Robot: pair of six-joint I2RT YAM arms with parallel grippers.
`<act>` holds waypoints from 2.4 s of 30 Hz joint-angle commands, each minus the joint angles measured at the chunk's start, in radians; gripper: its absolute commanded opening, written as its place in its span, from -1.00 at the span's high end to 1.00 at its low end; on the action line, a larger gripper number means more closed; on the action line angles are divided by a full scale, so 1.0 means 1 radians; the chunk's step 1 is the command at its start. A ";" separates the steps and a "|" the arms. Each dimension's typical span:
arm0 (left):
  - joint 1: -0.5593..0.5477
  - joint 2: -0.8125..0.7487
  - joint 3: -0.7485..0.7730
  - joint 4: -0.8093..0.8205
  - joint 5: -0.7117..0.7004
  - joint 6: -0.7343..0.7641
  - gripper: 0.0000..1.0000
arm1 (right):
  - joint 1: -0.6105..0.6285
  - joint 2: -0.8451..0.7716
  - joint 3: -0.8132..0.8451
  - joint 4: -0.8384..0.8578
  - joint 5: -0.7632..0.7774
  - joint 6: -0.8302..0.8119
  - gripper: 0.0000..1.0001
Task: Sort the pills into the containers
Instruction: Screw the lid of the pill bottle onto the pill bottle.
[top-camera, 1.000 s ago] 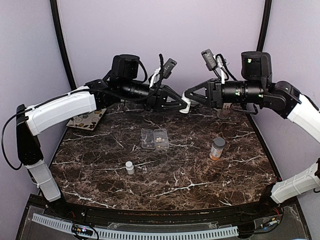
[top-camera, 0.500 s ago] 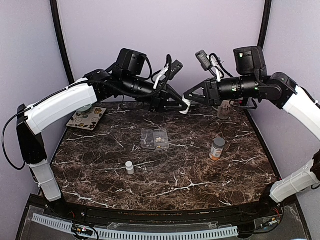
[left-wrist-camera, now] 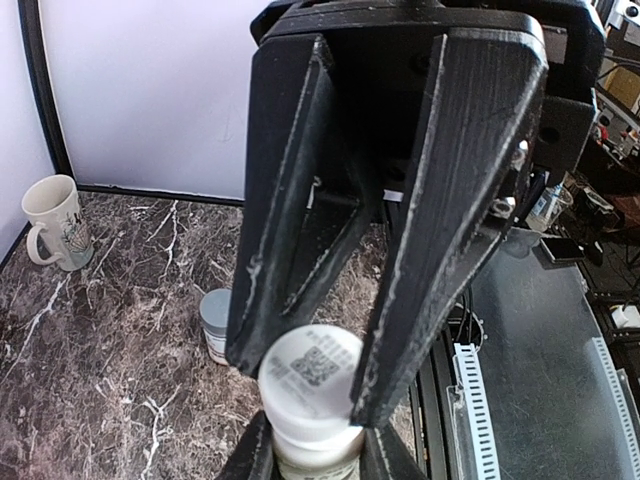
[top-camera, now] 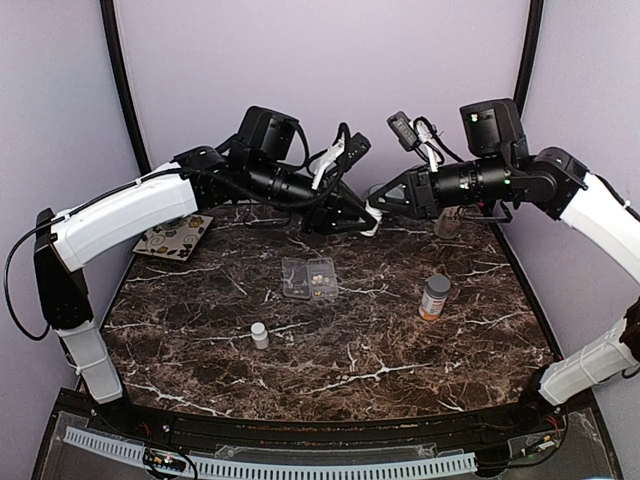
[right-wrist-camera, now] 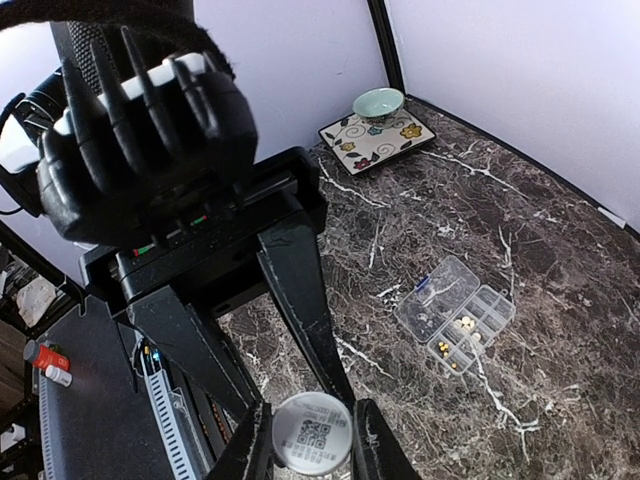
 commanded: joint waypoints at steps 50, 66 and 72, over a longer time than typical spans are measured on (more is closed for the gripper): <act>0.041 -0.109 -0.104 0.399 -0.175 -0.178 1.00 | 0.143 0.070 -0.087 0.056 0.140 0.144 0.93; 0.133 -0.121 -0.197 0.712 0.362 -0.380 1.00 | 0.103 -0.016 -0.157 0.066 -0.096 0.047 0.90; 0.135 -0.102 -0.163 0.675 0.399 -0.376 1.00 | 0.100 0.010 -0.128 0.034 -0.131 0.034 0.86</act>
